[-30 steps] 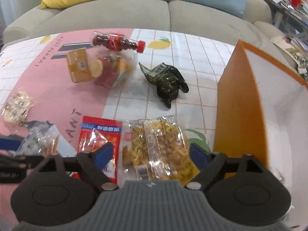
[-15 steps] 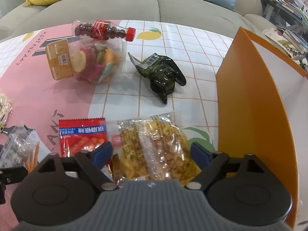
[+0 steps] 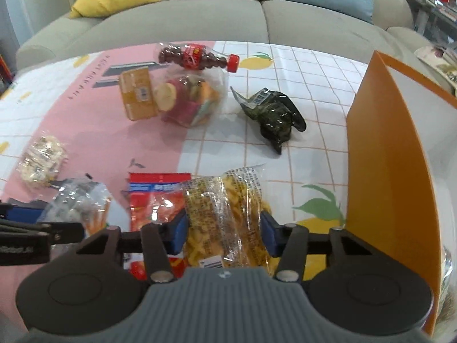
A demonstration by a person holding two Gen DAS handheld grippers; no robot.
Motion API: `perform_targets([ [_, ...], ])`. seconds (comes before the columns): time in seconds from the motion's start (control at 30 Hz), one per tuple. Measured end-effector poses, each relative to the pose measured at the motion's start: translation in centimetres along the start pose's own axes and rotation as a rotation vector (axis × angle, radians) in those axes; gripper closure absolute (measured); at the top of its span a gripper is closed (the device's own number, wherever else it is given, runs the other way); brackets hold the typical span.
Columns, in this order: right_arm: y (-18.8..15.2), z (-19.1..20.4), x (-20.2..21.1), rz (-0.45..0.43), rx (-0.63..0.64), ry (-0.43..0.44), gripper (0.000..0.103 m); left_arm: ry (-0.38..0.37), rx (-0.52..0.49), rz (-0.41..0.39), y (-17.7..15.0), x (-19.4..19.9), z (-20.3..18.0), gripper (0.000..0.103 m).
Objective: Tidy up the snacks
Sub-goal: 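Grasp the yellow crispy snack bag with the right tool, then carry the egg bag and yellow snack bag over into the orange box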
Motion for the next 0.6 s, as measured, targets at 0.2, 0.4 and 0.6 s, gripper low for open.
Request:
perform_targets([
  [0.2, -0.2, 0.2, 2.4, -0.038, -0.007, 0.030, 0.053, -0.015, 0.027, -0.034, 0.1, 2.5, -0.5, 0.036],
  [0.4, 0.4, 0.7, 6.1, -0.106, 0.014, 0.087, 0.053, -0.012, 0.003, -0.073, 0.3, 5.6, -2.2, 0.036],
  [0.6, 0.6, 0.3, 9.2, -0.139, -0.003, 0.139, 0.054, -0.055, -0.011, -0.118, 0.4, 9.0, -4.4, 0.036],
])
Point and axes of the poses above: each gripper's, at about its wrist camera, not at the fingertips, and x roughly against the way its jaws point, z to its left, y to its top, the point moved 3 cm from there along -x, roughly the way its jaws point, and after that the axes turned 4 degrees about z, right-handed, at the moved point
